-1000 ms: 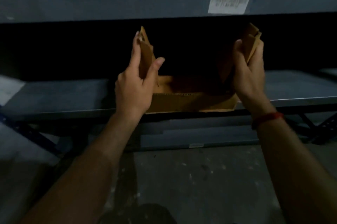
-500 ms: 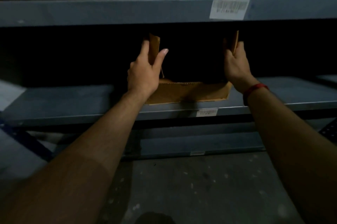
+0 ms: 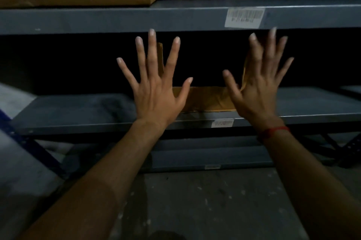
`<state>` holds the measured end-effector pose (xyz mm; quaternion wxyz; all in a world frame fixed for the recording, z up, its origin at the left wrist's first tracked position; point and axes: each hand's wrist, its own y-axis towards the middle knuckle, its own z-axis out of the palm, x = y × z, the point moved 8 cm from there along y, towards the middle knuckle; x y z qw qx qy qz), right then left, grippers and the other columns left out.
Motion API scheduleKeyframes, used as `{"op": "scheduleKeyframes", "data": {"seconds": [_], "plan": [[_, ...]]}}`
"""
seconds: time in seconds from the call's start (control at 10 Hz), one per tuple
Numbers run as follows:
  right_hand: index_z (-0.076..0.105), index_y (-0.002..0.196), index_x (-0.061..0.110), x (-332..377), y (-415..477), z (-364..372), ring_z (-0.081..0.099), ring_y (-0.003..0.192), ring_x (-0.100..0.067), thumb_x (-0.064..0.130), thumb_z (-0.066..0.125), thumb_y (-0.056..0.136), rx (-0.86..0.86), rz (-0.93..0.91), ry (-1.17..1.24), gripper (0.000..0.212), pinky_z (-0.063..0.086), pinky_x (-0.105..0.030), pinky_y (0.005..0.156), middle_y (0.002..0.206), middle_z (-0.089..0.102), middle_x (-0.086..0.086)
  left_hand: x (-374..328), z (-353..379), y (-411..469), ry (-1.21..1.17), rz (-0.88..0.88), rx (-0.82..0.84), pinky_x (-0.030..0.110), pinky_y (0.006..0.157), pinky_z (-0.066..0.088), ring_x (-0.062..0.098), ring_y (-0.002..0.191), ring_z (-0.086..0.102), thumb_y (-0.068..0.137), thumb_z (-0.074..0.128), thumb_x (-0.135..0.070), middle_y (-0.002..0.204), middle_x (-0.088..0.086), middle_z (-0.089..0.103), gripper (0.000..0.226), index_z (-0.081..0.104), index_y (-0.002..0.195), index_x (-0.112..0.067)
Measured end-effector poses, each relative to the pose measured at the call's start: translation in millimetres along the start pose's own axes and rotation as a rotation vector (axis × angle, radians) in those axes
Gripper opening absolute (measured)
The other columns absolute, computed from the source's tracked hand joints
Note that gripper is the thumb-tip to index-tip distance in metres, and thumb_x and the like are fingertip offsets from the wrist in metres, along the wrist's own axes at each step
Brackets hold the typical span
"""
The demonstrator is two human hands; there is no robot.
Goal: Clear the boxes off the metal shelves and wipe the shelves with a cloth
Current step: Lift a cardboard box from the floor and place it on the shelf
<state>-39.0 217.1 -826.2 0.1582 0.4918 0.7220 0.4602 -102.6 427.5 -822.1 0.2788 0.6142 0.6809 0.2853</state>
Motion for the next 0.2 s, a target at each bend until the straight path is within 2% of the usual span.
{"op": "scheduleKeyframes", "data": {"seconds": [0.1,0.2], "plan": [[0.006,0.160,0.030,-12.8,-14.3,25.2,-0.010,0.153,-0.034,0.069,0.041,0.094,0.218,0.019,-0.068,0.085,-0.001,-0.071,0.114,0.167,-0.008,-0.013,-0.2,15.1,-6.0,0.035,0.004,0.096,0.074,0.113,-0.002,0.038,0.153,-0.008,0.096,0.029,-0.074,0.167,0.017,-0.008,0.086,-0.008,0.159,-0.029],[0.005,0.160,0.028,-10.1,-15.1,9.8,-0.012,0.154,-0.027,0.065,0.039,0.097,0.191,-0.004,-0.045,0.081,-0.005,-0.063,0.119,0.167,-0.009,-0.008,-5.1,12.2,-7.0,0.035,0.075,0.103,0.068,0.117,-0.005,0.034,0.154,-0.011,0.098,0.022,-0.070,0.167,0.014,-0.010,0.083,-0.008,0.159,-0.024]]}}
